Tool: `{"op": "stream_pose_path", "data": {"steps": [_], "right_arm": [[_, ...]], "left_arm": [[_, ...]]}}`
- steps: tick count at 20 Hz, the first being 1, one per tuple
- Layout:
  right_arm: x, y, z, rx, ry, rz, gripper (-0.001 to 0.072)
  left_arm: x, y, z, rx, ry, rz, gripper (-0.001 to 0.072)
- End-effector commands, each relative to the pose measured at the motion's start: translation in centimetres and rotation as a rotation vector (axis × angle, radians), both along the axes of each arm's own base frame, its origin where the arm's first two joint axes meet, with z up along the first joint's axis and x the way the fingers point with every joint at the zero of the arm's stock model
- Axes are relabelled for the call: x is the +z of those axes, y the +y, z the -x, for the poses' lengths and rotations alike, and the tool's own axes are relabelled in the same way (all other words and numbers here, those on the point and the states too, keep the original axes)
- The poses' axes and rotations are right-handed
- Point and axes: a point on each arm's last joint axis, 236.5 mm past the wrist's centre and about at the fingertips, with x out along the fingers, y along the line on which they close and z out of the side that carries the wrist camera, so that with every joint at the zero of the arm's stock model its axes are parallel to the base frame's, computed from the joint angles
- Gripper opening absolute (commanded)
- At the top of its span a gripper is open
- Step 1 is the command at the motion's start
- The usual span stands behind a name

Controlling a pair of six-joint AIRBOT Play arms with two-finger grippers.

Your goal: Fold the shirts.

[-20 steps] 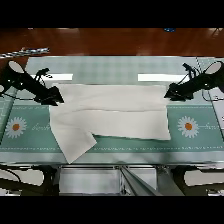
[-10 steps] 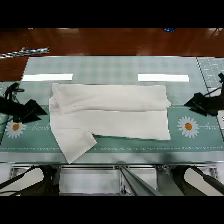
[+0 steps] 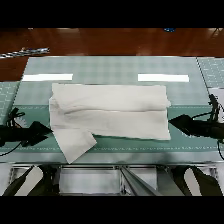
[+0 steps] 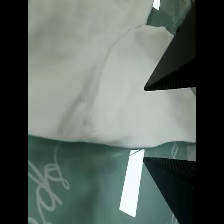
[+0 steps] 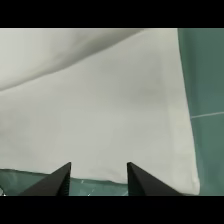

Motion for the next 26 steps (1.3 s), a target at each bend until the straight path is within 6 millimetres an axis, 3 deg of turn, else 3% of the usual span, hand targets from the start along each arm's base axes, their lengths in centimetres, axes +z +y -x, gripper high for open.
{"op": "stream_pose_path", "data": {"steps": [1, 6, 11, 13, 15, 17, 18, 21, 26], "right_arm": [[0.1, 0.6, 0.4, 0.008, -0.011, -0.013, 0.0409], [0.2, 0.4, 0.1, -0.011, -0.019, -0.01, 0.0409], [0.2, 0.3, 0.0, -0.035, -0.009, -0.021, 0.0409], [0.0, -1.9, -0.1, -0.059, -0.007, 0.055, 0.0409], [-1.4, -6.4, 1.5, -0.151, 0.084, 0.185, 0.0409], [-4.0, -8.9, 5.4, -0.261, 0.277, 0.232, 0.0409], [-5.0, -8.2, 6.6, -0.26, 0.33, 0.205, 0.0408], [-5.3, -5.3, 6.7, -0.182, 0.339, 0.091, 0.0408], [-6.9, -3.8, 6.9, -0.128, 0.437, -0.028, 0.0408]], "left_arm": [[-0.9, -0.6, 1.3, -0.03, 0.042, -0.009, 0.0509], [-2.5, -1.2, -0.5, -0.012, 0.01, -0.006, 0.0508], [-5.6, -4.1, 0.6, -0.127, 0.075, 0.017, 0.05], [-5.5, -4.6, 0.2, -0.17, 0.064, 0.025, 0.0025], [-4.5, -4.7, -0.1, -0.195, 0.058, 0.045, 0.0017], [-3.5, -4.8, -0.6, -0.214, 0.049, 0.06, 0.0017], [-3.2, -4.6, -0.9, -0.216, 0.039, 0.055, 0.0017], [-3.0, -4.5, -1.3, -0.214, 0.029, 0.05, 0.0017], [-3.0, -4.5, -1.3, -0.216, 0.03, 0.051, 0.0017]]}}
